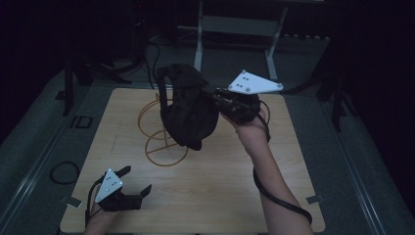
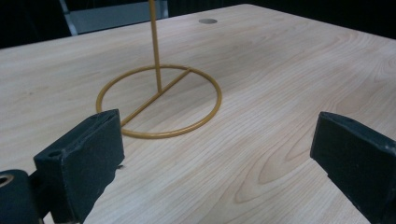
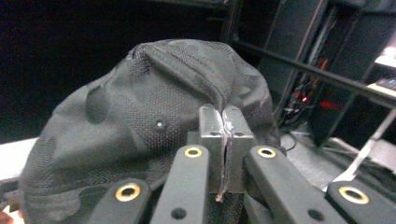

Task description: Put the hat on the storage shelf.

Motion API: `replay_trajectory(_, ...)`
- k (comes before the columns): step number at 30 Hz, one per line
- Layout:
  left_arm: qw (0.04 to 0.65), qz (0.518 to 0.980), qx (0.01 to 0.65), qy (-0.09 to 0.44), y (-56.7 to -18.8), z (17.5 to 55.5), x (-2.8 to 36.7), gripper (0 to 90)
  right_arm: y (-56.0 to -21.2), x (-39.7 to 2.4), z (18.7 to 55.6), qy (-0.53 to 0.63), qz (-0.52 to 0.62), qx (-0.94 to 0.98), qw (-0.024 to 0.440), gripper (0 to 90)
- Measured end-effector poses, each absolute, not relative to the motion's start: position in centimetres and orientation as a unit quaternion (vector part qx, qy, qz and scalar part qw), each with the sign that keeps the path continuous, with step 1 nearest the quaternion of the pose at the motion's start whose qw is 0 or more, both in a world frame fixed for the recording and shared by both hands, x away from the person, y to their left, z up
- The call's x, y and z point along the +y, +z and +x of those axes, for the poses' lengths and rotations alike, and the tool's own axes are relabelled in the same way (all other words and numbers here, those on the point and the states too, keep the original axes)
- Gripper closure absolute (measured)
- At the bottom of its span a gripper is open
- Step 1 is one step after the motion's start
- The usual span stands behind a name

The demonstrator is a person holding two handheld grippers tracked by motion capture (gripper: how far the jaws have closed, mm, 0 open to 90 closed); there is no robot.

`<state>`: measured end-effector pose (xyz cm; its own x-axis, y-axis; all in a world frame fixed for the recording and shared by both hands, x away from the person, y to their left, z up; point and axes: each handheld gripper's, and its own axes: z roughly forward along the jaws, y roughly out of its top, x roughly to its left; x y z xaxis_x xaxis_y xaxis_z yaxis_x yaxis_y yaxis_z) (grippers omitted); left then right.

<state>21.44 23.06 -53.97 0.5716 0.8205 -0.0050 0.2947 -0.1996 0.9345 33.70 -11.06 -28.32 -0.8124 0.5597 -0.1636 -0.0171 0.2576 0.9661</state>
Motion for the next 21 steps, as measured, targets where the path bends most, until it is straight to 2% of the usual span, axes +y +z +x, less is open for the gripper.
replay_trajectory(7, 0.503, 0.715, 0.403, 0.273, -54.7, 21.3, 23.5, 3.2, -29.7, -8.0, 35.2, 0.563, 0.181, 0.774, 0.226, 89.0)
replay_trajectory(21, 0.496, 0.717, 0.403, 0.278, -55.0, 21.1, 23.6, 3.8, -33.0, -3.6, 38.0, 0.529, 0.199, 0.802, 0.192, 88.8)
